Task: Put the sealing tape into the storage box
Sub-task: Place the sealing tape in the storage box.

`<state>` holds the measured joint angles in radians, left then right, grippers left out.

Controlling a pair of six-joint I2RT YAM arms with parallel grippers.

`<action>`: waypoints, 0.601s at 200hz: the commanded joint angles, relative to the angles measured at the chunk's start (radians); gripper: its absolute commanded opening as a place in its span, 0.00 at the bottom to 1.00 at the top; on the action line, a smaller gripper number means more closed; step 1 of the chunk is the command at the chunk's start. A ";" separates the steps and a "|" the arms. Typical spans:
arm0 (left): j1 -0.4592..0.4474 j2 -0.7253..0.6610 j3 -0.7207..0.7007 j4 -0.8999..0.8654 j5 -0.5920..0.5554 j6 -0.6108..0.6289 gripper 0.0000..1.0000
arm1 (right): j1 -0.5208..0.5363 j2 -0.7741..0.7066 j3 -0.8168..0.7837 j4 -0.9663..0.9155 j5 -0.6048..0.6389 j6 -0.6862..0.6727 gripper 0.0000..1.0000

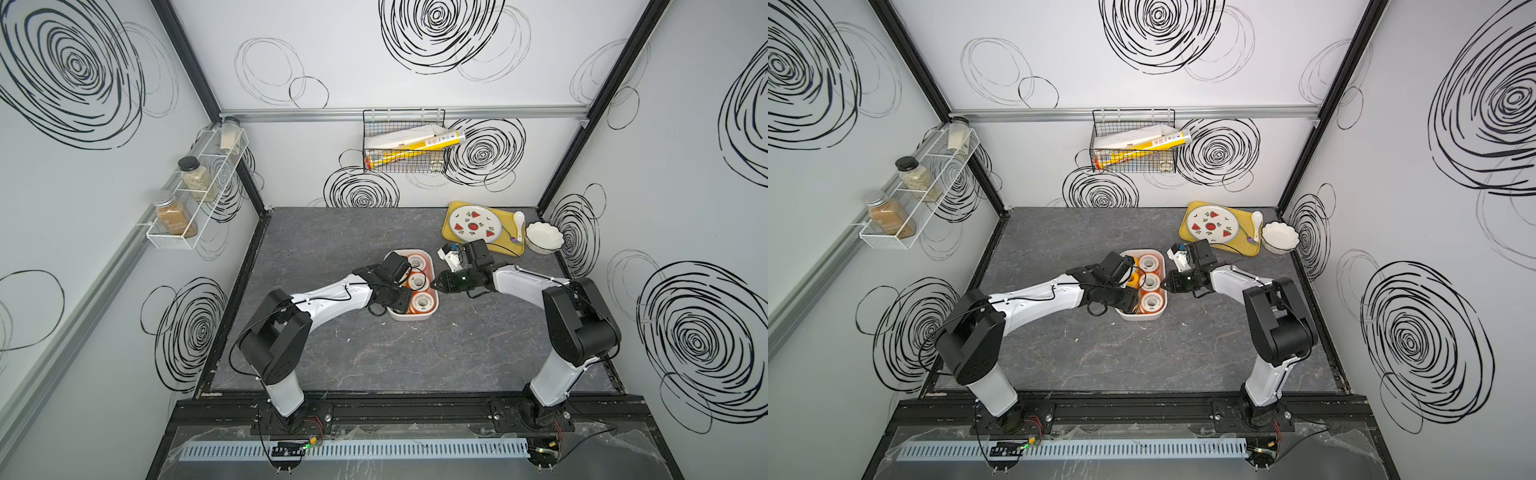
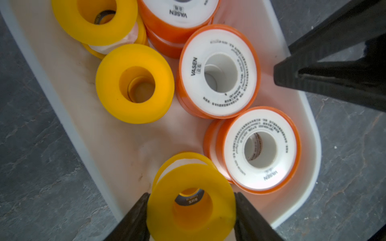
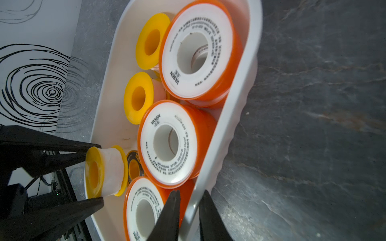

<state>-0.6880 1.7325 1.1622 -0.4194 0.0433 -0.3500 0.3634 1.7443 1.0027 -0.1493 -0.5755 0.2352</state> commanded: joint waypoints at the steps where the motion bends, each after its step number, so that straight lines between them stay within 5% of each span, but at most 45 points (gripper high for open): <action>1: 0.009 0.027 0.031 0.015 -0.013 0.016 0.63 | 0.009 0.015 0.014 -0.025 -0.009 -0.008 0.23; 120: 0.006 0.057 0.037 -0.001 -0.055 0.013 0.68 | 0.009 0.022 0.015 -0.032 -0.008 -0.013 0.24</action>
<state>-0.6880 1.7752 1.1858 -0.4026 0.0273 -0.3466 0.3653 1.7485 1.0027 -0.1497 -0.5785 0.2348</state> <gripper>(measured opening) 0.671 0.236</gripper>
